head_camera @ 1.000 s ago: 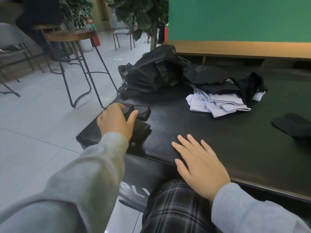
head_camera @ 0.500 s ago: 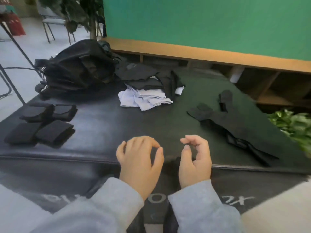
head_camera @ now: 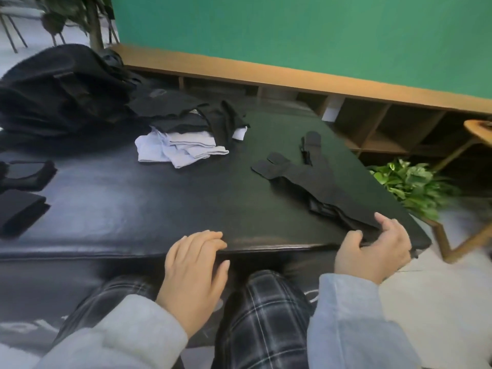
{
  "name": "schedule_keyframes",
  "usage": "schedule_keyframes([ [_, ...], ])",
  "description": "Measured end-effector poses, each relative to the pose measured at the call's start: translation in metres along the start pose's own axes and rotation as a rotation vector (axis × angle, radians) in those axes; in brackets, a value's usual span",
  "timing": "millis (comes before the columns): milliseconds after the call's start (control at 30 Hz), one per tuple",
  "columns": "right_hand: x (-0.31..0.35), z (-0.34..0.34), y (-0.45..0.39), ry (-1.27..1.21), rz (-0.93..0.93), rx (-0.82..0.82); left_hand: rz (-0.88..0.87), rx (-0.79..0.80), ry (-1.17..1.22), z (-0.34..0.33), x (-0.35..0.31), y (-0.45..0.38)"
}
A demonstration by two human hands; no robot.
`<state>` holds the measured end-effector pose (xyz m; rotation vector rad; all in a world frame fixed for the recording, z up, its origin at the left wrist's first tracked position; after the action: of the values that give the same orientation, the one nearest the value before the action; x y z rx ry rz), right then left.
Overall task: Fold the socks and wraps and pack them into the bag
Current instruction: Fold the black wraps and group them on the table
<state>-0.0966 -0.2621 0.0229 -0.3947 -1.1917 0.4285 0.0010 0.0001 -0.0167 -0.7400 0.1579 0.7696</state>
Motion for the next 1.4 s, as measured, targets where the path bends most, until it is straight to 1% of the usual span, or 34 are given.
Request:
schedule_keyframes([
  [67, -0.011, -0.003, -0.006, 0.112, -0.138, 0.09, 0.002, 0.005, 0.004, 0.0, 0.0, 0.0],
  [133, -0.016, -0.008, -0.008, 0.216, -0.183, 0.211, 0.002, 0.007, 0.007, 0.001, 0.0, 0.001],
  [200, -0.019, -0.012, -0.009, 0.244, -0.207, 0.298, 0.003, 0.003, 0.007, 0.002, 0.0, 0.002],
  [300, -0.018, -0.012, -0.009, 0.265, -0.213, 0.322, 0.01, 0.002, 0.004, 0.002, -0.001, 0.001],
  [467, -0.004, -0.004, -0.013, 0.233, -0.198, 0.265, 0.008, 0.008, 0.03, 0.001, -0.001, 0.001],
  [600, 0.018, -0.008, -0.001, 0.133, -0.145, 0.295, 0.003, 0.004, 0.032, 0.001, 0.0, 0.001],
  [700, 0.039, -0.016, 0.019, 0.002, -0.203, 0.372, 0.001, -0.003, 0.024, 0.001, -0.001, 0.0],
  [800, 0.067, -0.029, 0.055, -0.094, -0.254, 0.493, 0.007, -0.015, 0.023, 0.002, -0.002, -0.001],
  [900, 0.095, -0.038, 0.096, -0.141, -0.183, 0.63, -0.006, -0.023, 0.047, 0.003, -0.002, 0.0],
  [1033, 0.113, -0.042, 0.134, -0.12, -0.101, 0.817, 0.015, -0.029, 0.056, 0.003, 0.004, -0.002],
  [1133, 0.115, -0.043, 0.15, -0.119, -0.083, 0.896, 0.036, -0.07, 0.045, 0.005, 0.005, -0.003],
  [1200, 0.114, -0.043, 0.151, -0.21, -0.131, 0.946, 0.031, -0.074, 0.056, 0.004, 0.005, -0.003],
  [1267, 0.114, -0.045, 0.149, -0.367, -0.212, 1.006, 0.023, -0.053, 0.054, 0.002, 0.007, -0.001],
  [1333, 0.115, -0.042, 0.139, -0.46, -0.183, 0.96, 0.035, -0.052, 0.073, 0.001, 0.009, 0.0],
  [1400, 0.116, -0.038, 0.124, -0.497, -0.104, 0.855, 0.047, -0.062, 0.08, 0.003, 0.008, -0.001],
])
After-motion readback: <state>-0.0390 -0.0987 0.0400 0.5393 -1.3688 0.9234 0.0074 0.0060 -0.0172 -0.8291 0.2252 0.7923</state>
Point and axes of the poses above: each hand's wrist, its own y-axis away from the middle knuckle, its own z-axis out of the back of the hand, x = y × z, the point moved 6 cm from there along -y, towards the middle knuckle, and after that the axes turned 4 degrees about -z, right-handed, at the moved point
